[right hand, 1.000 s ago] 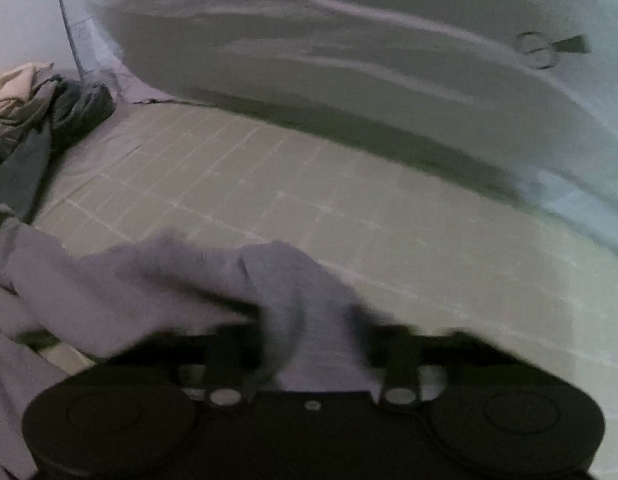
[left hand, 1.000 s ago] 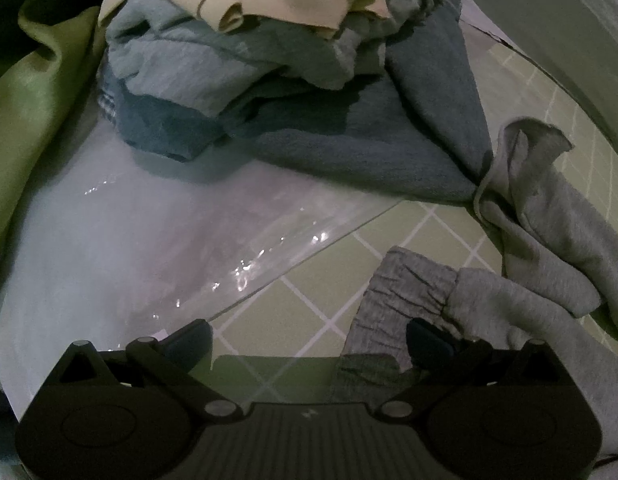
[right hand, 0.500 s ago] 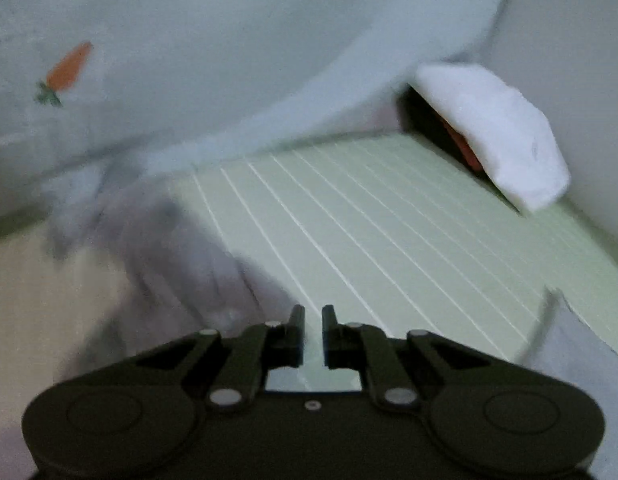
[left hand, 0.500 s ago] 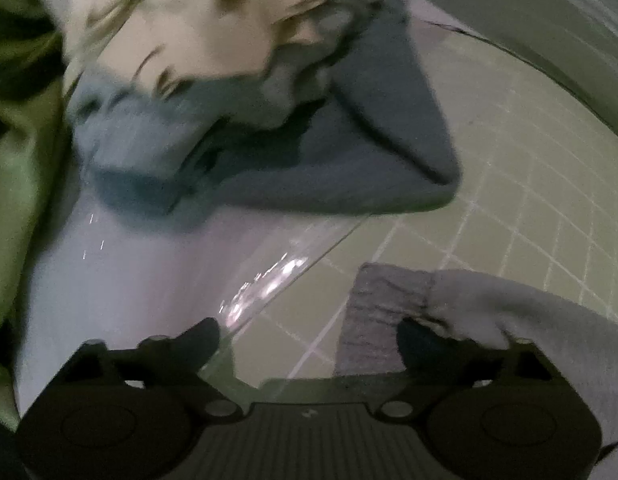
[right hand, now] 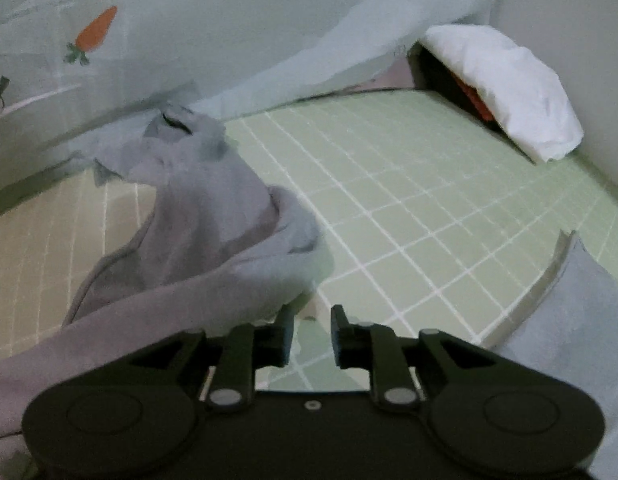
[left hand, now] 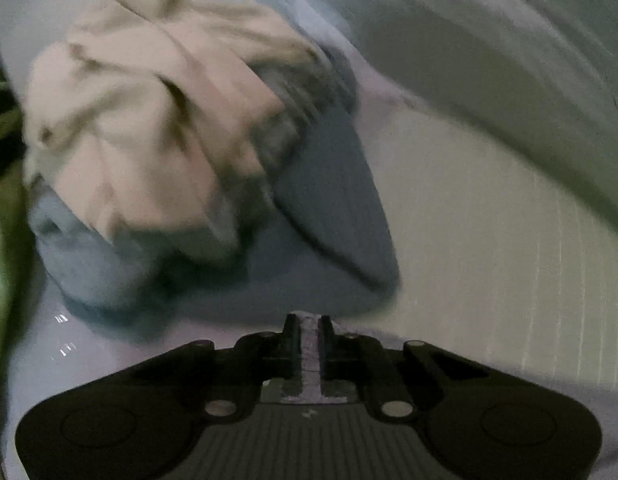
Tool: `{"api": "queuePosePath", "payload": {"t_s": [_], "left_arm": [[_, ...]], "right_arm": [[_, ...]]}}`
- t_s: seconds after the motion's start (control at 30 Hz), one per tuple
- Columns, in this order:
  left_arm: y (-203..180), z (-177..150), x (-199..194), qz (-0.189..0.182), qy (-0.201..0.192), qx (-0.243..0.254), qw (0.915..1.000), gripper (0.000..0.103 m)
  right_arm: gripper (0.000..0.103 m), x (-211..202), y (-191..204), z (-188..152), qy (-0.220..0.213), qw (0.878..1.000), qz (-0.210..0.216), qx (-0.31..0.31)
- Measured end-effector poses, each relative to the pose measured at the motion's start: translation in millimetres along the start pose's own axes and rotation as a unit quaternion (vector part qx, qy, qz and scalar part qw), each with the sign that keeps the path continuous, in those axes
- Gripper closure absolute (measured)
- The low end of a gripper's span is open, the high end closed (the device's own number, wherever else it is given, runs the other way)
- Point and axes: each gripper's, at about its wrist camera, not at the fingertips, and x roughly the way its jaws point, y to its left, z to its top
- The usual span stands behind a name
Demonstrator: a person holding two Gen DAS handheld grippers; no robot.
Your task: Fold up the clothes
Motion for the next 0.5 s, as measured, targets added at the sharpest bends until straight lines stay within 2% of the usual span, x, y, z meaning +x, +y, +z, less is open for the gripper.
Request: {"api": "queuePosePath", "payload": {"t_s": [0.07, 0.13, 0.17, 0.2, 0.23, 0.3, 0.33, 0.43, 0.5], "left_arm": [[8, 11, -1, 0.011, -0.024, -0.029, 0.9992, 0.089], [13, 18, -1, 0.018, -0.028, -0.047, 0.9983, 0.079], [13, 19, -4, 0.017, -0.025, -0.051, 0.9983, 0.070], [13, 20, -7, 0.016, -0.021, -0.054, 0.9982, 0.050], [12, 19, -12, 0.013, -0.020, -0.057, 0.9981, 0.031], [10, 10, -27, -0.005, -0.028, -0.055, 0.9981, 0.024], [9, 4, -33, -0.014, -0.027, -0.048, 0.9984, 0.024], [-3, -16, -49, -0.034, -0.018, -0.030, 0.9988, 0.017], [-16, -34, -56, -0.047, -0.006, -0.015, 0.9988, 0.016]], "right_arm": [[0.077, -5, -3, 2, -0.007, 1.000, -0.002, 0.002], [0.068, -10, -9, 3, -0.012, 1.000, -0.002, 0.014], [0.058, -14, -13, 3, -0.017, 1.000, -0.004, 0.021], [0.045, -20, -17, 2, -0.025, 0.999, -0.006, 0.028], [0.037, -25, -22, 1, -0.032, 0.999, -0.006, 0.034], [0.004, -37, -32, -4, -0.046, 0.998, 0.001, 0.039], [0.000, -42, -37, -6, -0.053, 0.998, 0.006, 0.042], [0.000, -59, -55, -19, -0.056, 0.996, 0.033, 0.056], [0.000, -68, -69, -29, -0.049, 0.995, 0.044, 0.080]]}}
